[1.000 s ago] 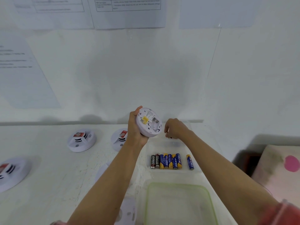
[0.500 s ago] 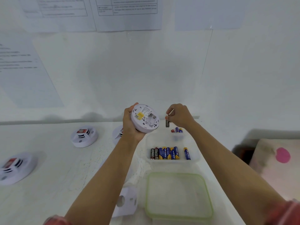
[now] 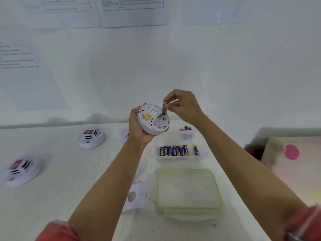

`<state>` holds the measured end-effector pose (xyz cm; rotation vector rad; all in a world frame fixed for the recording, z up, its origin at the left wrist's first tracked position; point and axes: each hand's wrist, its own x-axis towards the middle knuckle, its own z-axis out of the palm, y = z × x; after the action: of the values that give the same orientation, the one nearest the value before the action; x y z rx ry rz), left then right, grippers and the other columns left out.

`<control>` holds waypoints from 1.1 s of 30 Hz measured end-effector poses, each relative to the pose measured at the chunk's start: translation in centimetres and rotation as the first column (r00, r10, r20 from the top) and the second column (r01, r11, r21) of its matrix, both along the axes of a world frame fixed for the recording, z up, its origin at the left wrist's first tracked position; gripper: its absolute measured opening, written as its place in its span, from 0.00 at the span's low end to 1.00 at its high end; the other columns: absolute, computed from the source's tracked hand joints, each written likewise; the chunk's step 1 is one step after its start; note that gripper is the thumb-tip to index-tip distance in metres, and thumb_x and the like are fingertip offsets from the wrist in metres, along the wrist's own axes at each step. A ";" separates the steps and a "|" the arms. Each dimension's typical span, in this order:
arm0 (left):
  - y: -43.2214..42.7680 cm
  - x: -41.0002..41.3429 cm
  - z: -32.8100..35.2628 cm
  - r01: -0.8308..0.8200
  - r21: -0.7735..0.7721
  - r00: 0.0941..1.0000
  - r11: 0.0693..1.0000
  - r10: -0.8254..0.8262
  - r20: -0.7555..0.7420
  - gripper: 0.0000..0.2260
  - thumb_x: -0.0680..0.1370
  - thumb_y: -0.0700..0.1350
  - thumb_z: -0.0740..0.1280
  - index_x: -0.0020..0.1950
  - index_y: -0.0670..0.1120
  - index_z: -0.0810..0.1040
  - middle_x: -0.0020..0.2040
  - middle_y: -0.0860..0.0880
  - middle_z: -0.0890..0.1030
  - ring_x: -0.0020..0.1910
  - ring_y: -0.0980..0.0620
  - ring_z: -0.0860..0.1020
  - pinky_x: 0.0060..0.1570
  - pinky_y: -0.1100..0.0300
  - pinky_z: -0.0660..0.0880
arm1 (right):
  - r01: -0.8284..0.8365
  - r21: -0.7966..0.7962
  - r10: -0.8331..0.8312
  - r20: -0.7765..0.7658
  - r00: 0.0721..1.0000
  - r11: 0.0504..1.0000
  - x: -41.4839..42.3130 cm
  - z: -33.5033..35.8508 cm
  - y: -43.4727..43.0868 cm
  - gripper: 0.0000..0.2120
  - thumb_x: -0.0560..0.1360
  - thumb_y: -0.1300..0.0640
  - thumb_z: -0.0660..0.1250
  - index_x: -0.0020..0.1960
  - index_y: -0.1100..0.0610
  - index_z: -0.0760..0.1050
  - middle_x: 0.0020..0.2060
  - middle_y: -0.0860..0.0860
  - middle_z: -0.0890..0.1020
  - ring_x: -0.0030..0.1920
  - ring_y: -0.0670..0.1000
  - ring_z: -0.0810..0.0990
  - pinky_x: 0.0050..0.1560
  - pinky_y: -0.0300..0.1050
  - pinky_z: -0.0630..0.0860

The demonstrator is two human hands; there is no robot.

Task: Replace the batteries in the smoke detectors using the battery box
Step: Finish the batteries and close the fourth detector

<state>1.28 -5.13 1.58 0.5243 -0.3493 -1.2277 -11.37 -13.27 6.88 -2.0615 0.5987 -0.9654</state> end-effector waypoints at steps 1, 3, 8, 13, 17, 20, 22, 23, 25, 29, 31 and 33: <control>0.2 -0.1 0.1 0.007 -0.005 1.000 1.000 -0.007 -0.005 0.09 0.67 0.53 0.61 0.43 0.51 0.76 0.45 0.44 0.80 0.48 0.43 0.74 0.54 0.45 0.68 | -0.040 -0.002 0.039 -0.013 0.999 0.999 0.0 -0.1 0.4 0.07 0.69 0.69 0.70 0.42 0.58 0.77 0.39 0.51 0.81 0.35 0.47 0.82 0.42 0.40 0.79; 0.4 -0.2 0.2 0.005 0.003 1.000 1.000 -0.005 -0.012 0.09 0.71 0.53 0.60 0.43 0.51 0.75 0.41 0.44 0.81 0.46 0.44 0.74 0.54 0.45 0.67 | -0.097 -0.004 0.097 -0.036 0.995 0.995 0.0 -0.4 1.2 0.06 0.69 0.70 0.69 0.43 0.61 0.77 0.40 0.54 0.81 0.41 0.55 0.84 0.45 0.48 0.80; 0.7 0.0 -0.1 -0.011 0.045 1.000 0.999 0.012 -0.009 0.11 0.76 0.53 0.55 0.44 0.50 0.74 0.40 0.44 0.80 0.43 0.45 0.73 0.53 0.47 0.67 | -0.171 -0.043 0.167 -0.090 0.982 0.984 -0.1 -0.9 2.4 0.04 0.70 0.71 0.67 0.44 0.66 0.77 0.43 0.58 0.82 0.46 0.55 0.84 0.47 0.48 0.81; 0.9 0.0 0.2 -0.024 0.044 1.000 0.999 0.024 -0.003 0.08 0.74 0.52 0.57 0.43 0.51 0.74 0.39 0.44 0.80 0.40 0.45 0.75 0.51 0.48 0.68 | -0.264 -0.292 0.194 -0.247 0.949 0.919 -0.1 -1.5 2.5 0.08 0.71 0.72 0.64 0.45 0.65 0.80 0.44 0.57 0.83 0.47 0.55 0.81 0.49 0.53 0.78; 0.8 0.4 -0.1 -0.022 0.035 1.000 0.999 0.022 0.009 0.07 0.71 0.52 0.60 0.43 0.51 0.75 0.42 0.46 0.79 0.40 0.47 0.77 0.44 0.52 0.76 | -0.303 -0.321 0.229 -0.249 0.941 0.897 -0.3 -2.2 2.8 0.07 0.72 0.67 0.67 0.47 0.62 0.82 0.46 0.55 0.83 0.51 0.53 0.80 0.52 0.46 0.78; 0.7 0.4 -0.3 -0.026 0.037 1.000 0.999 0.026 0.015 0.09 0.74 0.51 0.57 0.41 0.51 0.75 0.42 0.47 0.78 0.38 0.48 0.76 0.37 0.55 0.77 | -0.305 -0.284 0.258 -0.189 0.947 0.909 -0.3 -2.5 3.0 0.06 0.71 0.65 0.69 0.47 0.62 0.82 0.46 0.56 0.84 0.50 0.51 0.81 0.51 0.40 0.78; 0.8 0.3 -0.3 -0.020 0.040 1.000 0.999 0.020 0.001 0.07 0.73 0.51 0.58 0.41 0.51 0.74 0.42 0.47 0.77 0.39 0.48 0.74 0.36 0.54 0.77 | -0.295 -0.184 0.269 -0.153 0.951 0.938 -0.1 -2.7 2.8 0.08 0.70 0.69 0.69 0.48 0.63 0.82 0.46 0.58 0.83 0.50 0.51 0.81 0.52 0.38 0.78; 0.8 0.2 -0.4 -0.028 0.052 1.000 0.998 0.028 0.001 0.07 0.73 0.51 0.58 0.41 0.51 0.75 0.42 0.47 0.77 0.40 0.48 0.73 0.39 0.54 0.75 | -0.277 -0.111 0.262 -0.129 0.956 0.954 0.0 -2.8 2.8 0.09 0.70 0.70 0.69 0.48 0.64 0.82 0.47 0.58 0.83 0.49 0.51 0.80 0.53 0.39 0.78; 0.9 0.2 -0.5 -0.042 0.072 0.999 0.997 0.042 0.001 0.12 0.75 0.51 0.56 0.39 0.51 0.77 0.42 0.47 0.76 0.40 0.48 0.73 0.45 0.52 0.70 | -0.237 0.009 0.237 -0.093 0.967 0.971 0.2 -2.9 2.7 0.10 0.68 0.72 0.70 0.49 0.65 0.81 0.48 0.59 0.82 0.49 0.50 0.80 0.54 0.40 0.78; 1.2 0.1 -0.2 -0.042 0.073 0.999 0.996 0.040 0.030 0.13 0.71 0.51 0.59 0.32 0.50 0.80 0.41 0.47 0.75 0.38 0.49 0.72 0.44 0.55 0.65 | -0.207 -0.089 0.198 -0.108 0.974 0.974 0.6 -3.6 2.7 0.05 0.66 0.70 0.72 0.42 0.67 0.82 0.46 0.60 0.82 0.46 0.50 0.78 0.46 0.30 0.75; 1.4 0.1 0.0 -0.025 0.058 0.999 0.998 0.023 0.040 0.14 0.70 0.52 0.59 0.30 0.50 0.80 0.39 0.47 0.75 0.37 0.49 0.71 0.42 0.57 0.65 | -0.203 -0.118 0.191 -0.109 0.976 0.972 0.8 -3.9 2.6 0.04 0.67 0.69 0.72 0.41 0.66 0.83 0.47 0.58 0.81 0.48 0.50 0.77 0.43 0.32 0.75; 1.5 0.0 0.2 0.001 0.048 0.999 0.999 -0.003 0.049 0.15 0.69 0.52 0.58 0.29 0.50 0.80 0.38 0.48 0.75 0.36 0.49 0.71 0.39 0.59 0.68 | -0.214 -0.118 0.203 -0.096 0.974 0.970 0.9 -4.2 2.5 0.04 0.68 0.68 0.72 0.42 0.65 0.83 0.49 0.58 0.80 0.49 0.49 0.76 0.42 0.34 0.75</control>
<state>1.26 -3.68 1.79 0.5958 -0.3625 -1.2288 -10.43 -10.79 2.71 -2.2355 0.3602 -0.8166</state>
